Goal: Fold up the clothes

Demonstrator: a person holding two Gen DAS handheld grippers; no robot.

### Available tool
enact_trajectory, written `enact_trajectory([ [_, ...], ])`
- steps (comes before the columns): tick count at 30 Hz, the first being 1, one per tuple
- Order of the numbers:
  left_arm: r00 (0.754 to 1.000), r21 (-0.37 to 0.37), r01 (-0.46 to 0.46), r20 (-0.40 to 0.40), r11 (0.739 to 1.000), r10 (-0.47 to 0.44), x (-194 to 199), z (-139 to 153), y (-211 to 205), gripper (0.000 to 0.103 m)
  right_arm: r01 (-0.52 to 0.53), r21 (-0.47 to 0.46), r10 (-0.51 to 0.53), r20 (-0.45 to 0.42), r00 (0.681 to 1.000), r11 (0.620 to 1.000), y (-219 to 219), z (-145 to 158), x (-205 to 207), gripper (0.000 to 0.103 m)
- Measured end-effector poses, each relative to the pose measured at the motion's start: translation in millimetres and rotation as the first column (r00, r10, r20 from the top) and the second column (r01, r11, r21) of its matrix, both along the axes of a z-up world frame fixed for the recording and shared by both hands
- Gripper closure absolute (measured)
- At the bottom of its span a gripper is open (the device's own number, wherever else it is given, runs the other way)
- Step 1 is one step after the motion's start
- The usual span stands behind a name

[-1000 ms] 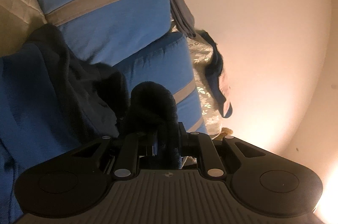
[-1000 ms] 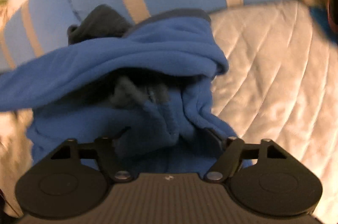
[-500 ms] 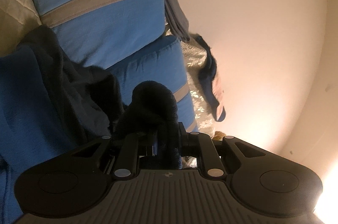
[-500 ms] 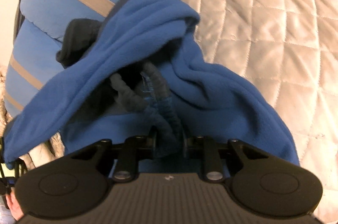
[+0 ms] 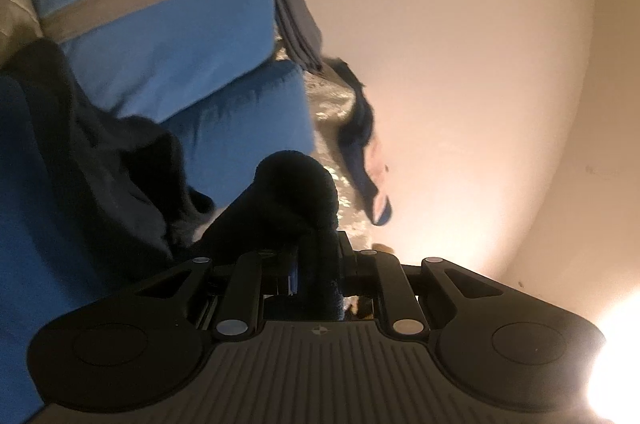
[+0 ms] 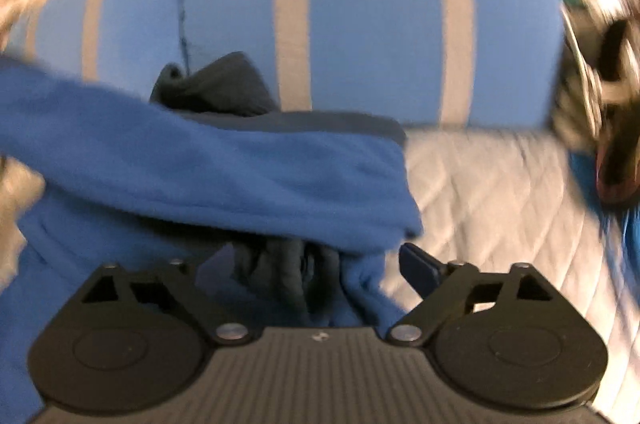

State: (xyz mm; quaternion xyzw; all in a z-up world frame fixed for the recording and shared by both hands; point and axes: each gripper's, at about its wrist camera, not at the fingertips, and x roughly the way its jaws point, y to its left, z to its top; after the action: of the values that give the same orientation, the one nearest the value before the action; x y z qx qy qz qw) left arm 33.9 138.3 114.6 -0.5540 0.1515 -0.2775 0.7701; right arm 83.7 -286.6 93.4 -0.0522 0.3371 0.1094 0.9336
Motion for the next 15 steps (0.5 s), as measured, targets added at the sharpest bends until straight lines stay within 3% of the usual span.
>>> enact_trajectory([
  [1, 1.000, 0.004, 0.003, 0.008, 1.000, -0.003, 0, 1, -1, 0.086, 0.014, -0.067, -0.011, 0.052, 0.999, 0.998, 8, -1, 5, 0.007],
  [3, 1.000, 0.015, 0.006, 0.025, 1.000, -0.006, -1, 4, -3, 0.087, 0.081, -0.109, -0.067, 0.127, 0.990, 0.991, 7, 2, 17, 0.008],
  [5, 0.999, 0.028, 0.001, 0.035, 1.000, -0.002, -2, 5, -3, 0.087, 0.161, -0.109, -0.142, 0.164, 0.976, 0.981, -2, 7, 35, 0.006],
  [9, 0.999, 0.057, -0.036, 0.031, 0.998, 0.034, -3, 5, 2, 0.087, 0.295, -0.231, -0.242, 0.231, 0.942, 0.927, -16, 5, 70, 0.000],
  [13, 0.998, 0.084, -0.067, 0.010, 0.994, 0.066, -2, 5, 12, 0.087, 0.282, -0.158, -0.263, 0.134, 0.956, 0.946, -44, 1, 90, 0.000],
  [15, 0.995, 0.136, -0.098, -0.019, 0.986, 0.102, 0, 4, 14, 0.087, 0.278, -0.108, -0.270, 0.082, 0.959, 0.955, -51, 6, 97, 0.000],
])
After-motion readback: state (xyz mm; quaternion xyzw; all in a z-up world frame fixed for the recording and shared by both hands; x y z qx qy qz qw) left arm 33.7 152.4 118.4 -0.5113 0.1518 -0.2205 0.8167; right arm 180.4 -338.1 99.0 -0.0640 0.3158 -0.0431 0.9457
